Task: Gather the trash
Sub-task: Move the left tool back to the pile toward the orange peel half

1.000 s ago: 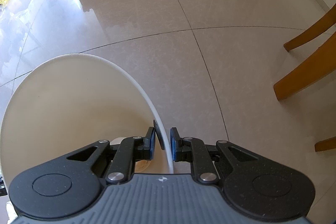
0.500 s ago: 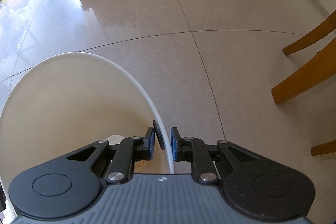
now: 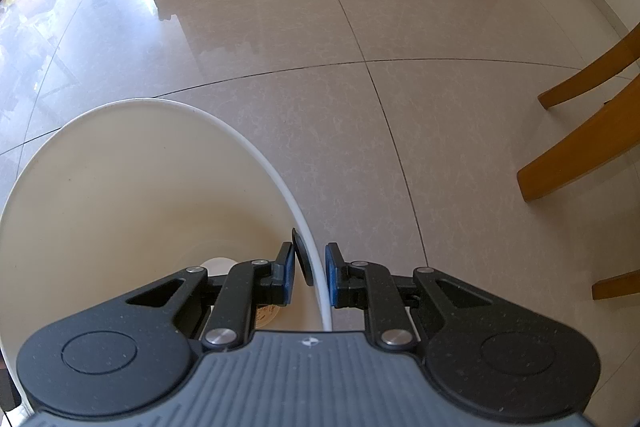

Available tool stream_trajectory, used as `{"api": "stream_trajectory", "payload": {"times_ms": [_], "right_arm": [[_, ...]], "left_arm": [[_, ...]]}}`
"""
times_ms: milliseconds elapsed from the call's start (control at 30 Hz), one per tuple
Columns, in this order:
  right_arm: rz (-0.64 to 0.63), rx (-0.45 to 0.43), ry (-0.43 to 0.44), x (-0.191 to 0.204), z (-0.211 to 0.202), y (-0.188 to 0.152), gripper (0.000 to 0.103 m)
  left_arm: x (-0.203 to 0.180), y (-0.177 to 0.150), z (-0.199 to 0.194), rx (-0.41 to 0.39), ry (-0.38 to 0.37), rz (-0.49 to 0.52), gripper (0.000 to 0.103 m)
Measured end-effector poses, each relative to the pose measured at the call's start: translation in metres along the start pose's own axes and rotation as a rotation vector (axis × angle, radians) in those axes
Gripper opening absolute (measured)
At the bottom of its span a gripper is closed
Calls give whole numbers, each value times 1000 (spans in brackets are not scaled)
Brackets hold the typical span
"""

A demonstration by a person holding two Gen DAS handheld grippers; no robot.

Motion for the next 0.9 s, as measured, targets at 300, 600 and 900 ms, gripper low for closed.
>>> {"api": "stream_trajectory", "payload": {"times_ms": [300,600,900], "right_arm": [[5,0,16,-1,0,-1,19],[-1,-1,-2,4,0,-1,20],[-5,-4,-12,9,0,-2,20]], "left_arm": [[46,-48,-3,42,35,-18,98],[47,-54,25,98,65,79,98],[16,-75,34,140,-72,65,98]]}}
Point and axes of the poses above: each gripper's, at about its wrist camera, not at the fingertips, and z roughly the way its jaws point, x to its left, y to its top, the point moved 6 cm from there along z, roughly the way its jaws point, and after that the axes turned 11 degrees about x, right-handed, at the moved point
